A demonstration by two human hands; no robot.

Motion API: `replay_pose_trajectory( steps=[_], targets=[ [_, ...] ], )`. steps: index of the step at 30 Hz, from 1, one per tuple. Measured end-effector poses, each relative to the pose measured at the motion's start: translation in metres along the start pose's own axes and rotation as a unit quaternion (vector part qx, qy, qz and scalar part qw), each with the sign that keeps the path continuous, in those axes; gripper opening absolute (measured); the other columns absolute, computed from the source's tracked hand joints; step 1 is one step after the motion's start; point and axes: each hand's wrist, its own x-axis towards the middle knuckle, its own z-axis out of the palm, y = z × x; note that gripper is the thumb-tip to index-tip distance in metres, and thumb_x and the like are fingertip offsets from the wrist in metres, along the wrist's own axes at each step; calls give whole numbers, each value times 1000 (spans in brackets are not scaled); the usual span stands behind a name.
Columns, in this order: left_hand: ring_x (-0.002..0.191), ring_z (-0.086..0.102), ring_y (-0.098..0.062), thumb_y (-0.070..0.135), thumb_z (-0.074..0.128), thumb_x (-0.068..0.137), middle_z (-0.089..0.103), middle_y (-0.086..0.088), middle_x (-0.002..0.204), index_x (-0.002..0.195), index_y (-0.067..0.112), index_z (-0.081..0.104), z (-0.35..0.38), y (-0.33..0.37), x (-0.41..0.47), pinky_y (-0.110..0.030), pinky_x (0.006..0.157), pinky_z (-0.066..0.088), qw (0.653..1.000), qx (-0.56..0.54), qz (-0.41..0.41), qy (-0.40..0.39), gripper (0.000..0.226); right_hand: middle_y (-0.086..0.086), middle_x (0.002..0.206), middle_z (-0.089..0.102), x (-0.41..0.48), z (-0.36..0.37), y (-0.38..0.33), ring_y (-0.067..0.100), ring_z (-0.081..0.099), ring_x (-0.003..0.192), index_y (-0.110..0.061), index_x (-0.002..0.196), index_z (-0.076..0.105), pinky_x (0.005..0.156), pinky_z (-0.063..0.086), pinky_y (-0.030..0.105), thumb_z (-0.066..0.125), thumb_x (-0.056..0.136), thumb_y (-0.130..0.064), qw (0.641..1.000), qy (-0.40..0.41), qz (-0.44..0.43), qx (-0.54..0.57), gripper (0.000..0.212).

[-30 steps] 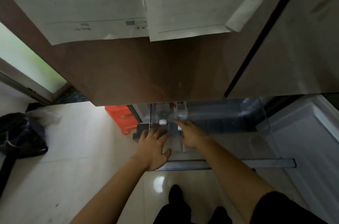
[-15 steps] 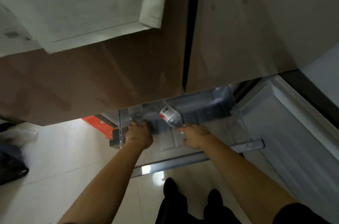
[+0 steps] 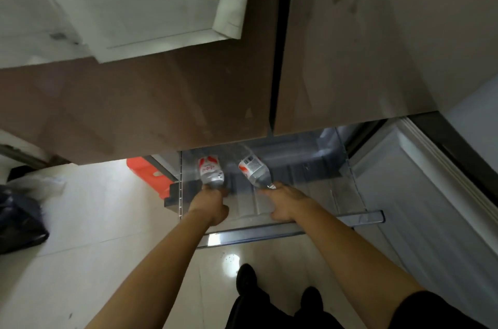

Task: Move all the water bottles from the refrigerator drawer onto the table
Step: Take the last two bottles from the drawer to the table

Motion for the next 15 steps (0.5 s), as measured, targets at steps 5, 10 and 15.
replay_pose_trajectory(
  steps=[5, 10, 15],
  targets=[
    [115, 55, -32, 35, 63, 89, 43, -16, 137, 134, 26, 41, -11, 1, -34, -40, 92, 53, 989, 32, 5, 141, 51, 4, 140, 47, -12, -11, 0, 28, 54, 119, -41, 132, 52, 94, 49, 37, 72, 84, -24, 996, 83, -41, -10, 55],
    [98, 59, -32, 36, 64, 92, 57, -13, 115, 123, 21, 51, -44, 17, -67, -43, 78, 55, 945, -51, -15, 321, 37, 3, 113, 59, -34, -32, -10, 25, 59, 103, -36, 112, 46, 73, 45, 31, 71, 88, -35, 958, 271, -89, 24, 35],
    [89, 59, -28, 26, 72, 87, 60, -9, 105, 110, 19, 57, -58, 27, -87, -43, 74, 56, 909, -190, 21, 369, 27, -6, 97, 63, -66, -49, -10, 16, 56, 84, -40, 105, 47, 62, 36, 27, 67, 89, -40, 940, 319, -86, 79, 26]
  ],
)
